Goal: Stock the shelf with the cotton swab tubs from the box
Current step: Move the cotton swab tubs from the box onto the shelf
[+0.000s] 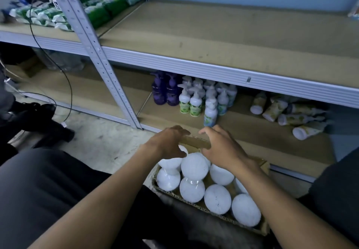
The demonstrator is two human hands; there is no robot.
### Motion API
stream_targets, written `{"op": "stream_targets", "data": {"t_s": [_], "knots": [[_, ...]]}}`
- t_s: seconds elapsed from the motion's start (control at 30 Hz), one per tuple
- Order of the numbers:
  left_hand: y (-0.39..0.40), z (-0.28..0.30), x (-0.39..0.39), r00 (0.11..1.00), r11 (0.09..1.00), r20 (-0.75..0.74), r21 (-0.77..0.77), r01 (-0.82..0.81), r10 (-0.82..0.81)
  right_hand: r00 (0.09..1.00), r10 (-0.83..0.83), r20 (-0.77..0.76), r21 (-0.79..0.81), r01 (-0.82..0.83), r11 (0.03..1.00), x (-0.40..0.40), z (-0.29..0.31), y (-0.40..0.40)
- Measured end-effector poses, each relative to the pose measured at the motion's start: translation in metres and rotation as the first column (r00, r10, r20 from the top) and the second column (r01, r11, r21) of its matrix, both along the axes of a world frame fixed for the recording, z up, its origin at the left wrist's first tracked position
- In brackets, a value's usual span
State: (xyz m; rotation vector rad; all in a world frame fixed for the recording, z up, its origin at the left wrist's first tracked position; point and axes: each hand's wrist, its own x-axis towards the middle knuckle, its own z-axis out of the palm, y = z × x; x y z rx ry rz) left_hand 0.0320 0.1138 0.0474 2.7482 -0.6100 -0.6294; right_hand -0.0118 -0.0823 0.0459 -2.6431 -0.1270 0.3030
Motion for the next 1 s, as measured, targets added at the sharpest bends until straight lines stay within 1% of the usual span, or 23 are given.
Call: {"op": "stream_targets", "data": {"t_s": [0.23, 0.43, 0.53, 0.7, 0.87, 1.0], "knots": [[0.008, -0.02, 0.002, 0.998, 1.0, -0.068, -0.003, -0.003, 0.003, 0.993, 0.055, -0.101, -0.084, -0.064, 0.994, -0.002, -0.021, 0.02], [0.015, -0.034, 0.0, 0.995, 0.996, -0.096, 0.086, -0.03, 0.038, 0.986, 0.096, -0.133, -0.097, -0.109, 0.989, -0.001, -0.033, 0.026], [0.019, -0.044, -0.001, 0.991, 0.991, -0.119, 0.128, -0.039, 0.054, 0.979, 0.109, -0.173, -0.097, -0.127, 0.987, -0.003, -0.042, 0.027], [0.027, -0.057, -0.005, 0.989, 0.986, -0.124, 0.151, -0.067, 0.086, 0.964, 0.143, -0.225, -0.112, -0.171, 0.979, -0.012, -0.057, 0.027], [0.029, -0.064, -0.008, 0.989, 0.984, -0.126, 0.168, -0.062, 0.083, 0.95, 0.188, -0.251, -0.139, -0.228, 0.964, -0.018, -0.069, 0.024], [0.028, -0.071, -0.007, 0.99, 0.983, -0.119, 0.179, -0.049, 0.071, 0.951, 0.184, -0.249, -0.145, -0.225, 0.964, -0.021, -0.076, 0.021]]}}
